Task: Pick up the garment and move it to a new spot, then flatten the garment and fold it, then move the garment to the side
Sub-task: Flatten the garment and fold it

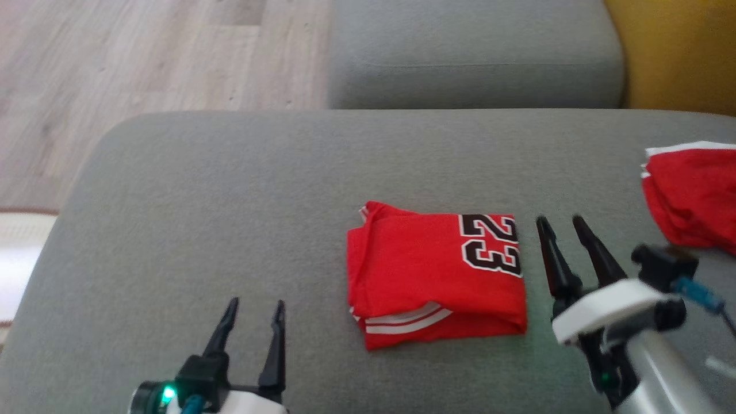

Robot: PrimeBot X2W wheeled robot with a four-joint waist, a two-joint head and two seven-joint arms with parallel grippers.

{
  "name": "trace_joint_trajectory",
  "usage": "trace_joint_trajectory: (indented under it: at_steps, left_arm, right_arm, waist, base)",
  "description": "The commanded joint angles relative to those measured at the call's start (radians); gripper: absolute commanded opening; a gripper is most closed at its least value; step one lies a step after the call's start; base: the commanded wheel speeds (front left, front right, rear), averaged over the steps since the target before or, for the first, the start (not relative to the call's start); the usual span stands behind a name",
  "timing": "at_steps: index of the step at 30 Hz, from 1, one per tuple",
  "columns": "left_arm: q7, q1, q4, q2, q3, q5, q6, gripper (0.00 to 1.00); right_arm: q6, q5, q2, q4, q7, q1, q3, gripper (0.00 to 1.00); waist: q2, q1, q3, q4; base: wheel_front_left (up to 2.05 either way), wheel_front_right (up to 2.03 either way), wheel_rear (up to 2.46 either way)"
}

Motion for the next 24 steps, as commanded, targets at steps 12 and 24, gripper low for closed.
trace_joint_trajectory:
  at_steps: [12, 24]
  left_arm:
    - [-0.012, 0.024, -0.052, -0.008, 0.108, 0.002, -0.006, 1.00]
    - [-0.012, 0.060, -0.062, -0.008, 0.137, 0.018, -0.009, 1.00]
  right_arm:
    - [0.007, -0.251, 0.087, 0.018, -0.140, 0.098, -0.039, 1.00]
    - [0.007, -0.381, 0.135, -0.099, -0.141, 0.269, -0.100, 1.00]
  waist:
    - [0.0000, 0.0000, -0.053, -0.091]
    - [0.0000, 0.0000, -0.070, -0.087]
  base:
    - [0.00, 0.00, 0.00]
    - [0.00, 0.00, 0.00]
